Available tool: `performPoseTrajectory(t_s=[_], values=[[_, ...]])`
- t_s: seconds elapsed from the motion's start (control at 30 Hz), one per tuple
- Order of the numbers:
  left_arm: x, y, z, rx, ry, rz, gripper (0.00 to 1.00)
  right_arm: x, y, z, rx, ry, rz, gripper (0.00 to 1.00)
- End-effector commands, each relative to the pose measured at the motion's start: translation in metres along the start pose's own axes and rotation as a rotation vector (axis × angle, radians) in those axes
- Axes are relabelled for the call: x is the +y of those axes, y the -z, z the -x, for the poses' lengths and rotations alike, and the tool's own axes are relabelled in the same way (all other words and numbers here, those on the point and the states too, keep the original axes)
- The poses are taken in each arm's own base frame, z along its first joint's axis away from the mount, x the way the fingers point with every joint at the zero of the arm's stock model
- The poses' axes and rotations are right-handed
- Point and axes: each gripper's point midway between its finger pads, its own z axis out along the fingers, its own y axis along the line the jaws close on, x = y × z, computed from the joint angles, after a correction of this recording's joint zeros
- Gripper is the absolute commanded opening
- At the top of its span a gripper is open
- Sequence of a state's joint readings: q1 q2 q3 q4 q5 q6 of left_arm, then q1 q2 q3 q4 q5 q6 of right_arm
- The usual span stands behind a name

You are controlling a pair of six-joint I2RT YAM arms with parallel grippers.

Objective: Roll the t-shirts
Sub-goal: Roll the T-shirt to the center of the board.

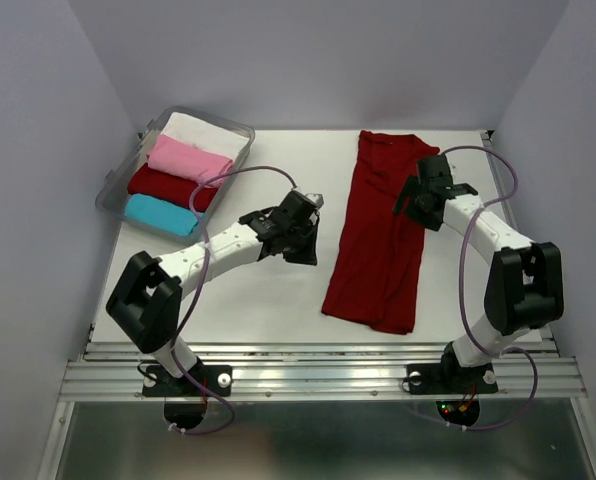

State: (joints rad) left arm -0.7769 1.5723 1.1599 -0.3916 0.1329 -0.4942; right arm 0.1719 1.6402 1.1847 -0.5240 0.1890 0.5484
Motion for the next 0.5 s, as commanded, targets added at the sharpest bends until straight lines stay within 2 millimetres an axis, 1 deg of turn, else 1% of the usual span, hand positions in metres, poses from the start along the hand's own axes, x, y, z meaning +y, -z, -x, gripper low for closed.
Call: performPoseTrajectory(t_s=[0.0, 0.03, 0.07, 0.1, 0.13, 0.17, 0.2, 0.23, 0.27, 0.33, 0.37, 0.43, 0.47], values=[[-0.025, -0.013, 0.004, 0.007, -0.048, -0.055, 0.08, -0.011, 0.009, 0.011, -0.058, -0.005, -0.043, 0.93], [-0.032, -0.015, 0.009, 0.000, -0.055, -0.066, 0.02, -0.014, 0.006, 0.013, -0.055, -0.015, -0.049, 1.00], [-0.033, -0.026, 0.004, 0.028, -0.060, -0.057, 0.00, -0.011, 0.000, 0.010, -0.038, -0.015, -0.046, 1.00], [-0.036, -0.031, 0.005, 0.033, -0.063, -0.061, 0.00, -0.013, -0.002, 0.012, -0.033, -0.021, -0.046, 1.00], [-0.042, -0.033, 0.010, 0.024, -0.065, -0.071, 0.00, -0.010, -0.004, 0.014, -0.038, -0.020, -0.035, 1.00], [-0.043, -0.041, 0.009, 0.035, -0.065, -0.069, 0.00, -0.006, -0.010, 0.015, -0.029, -0.020, -0.032, 0.99], [-0.049, -0.043, 0.014, 0.026, -0.064, -0.080, 0.00, -0.004, -0.012, 0.017, -0.028, -0.019, -0.027, 0.95], [-0.050, -0.045, 0.016, 0.022, -0.062, -0.082, 0.00, -0.002, -0.014, 0.019, -0.028, -0.016, -0.025, 0.94], [-0.050, -0.050, 0.016, 0.028, -0.058, -0.080, 0.00, -0.003, -0.019, 0.024, -0.031, -0.019, -0.032, 0.85], [-0.055, -0.053, 0.023, 0.016, -0.058, -0.089, 0.00, -0.003, -0.023, 0.030, -0.034, -0.027, -0.031, 0.79], [-0.058, -0.056, 0.026, 0.016, -0.055, -0.094, 0.00, -0.003, -0.029, 0.034, -0.030, -0.028, -0.031, 0.73], [-0.058, -0.065, 0.024, 0.030, -0.058, -0.091, 0.00, -0.005, -0.037, 0.036, -0.022, -0.032, -0.036, 0.68], [-0.058, -0.068, 0.023, 0.033, -0.059, -0.089, 0.00, -0.005, -0.039, 0.043, -0.029, -0.038, -0.036, 0.60]])
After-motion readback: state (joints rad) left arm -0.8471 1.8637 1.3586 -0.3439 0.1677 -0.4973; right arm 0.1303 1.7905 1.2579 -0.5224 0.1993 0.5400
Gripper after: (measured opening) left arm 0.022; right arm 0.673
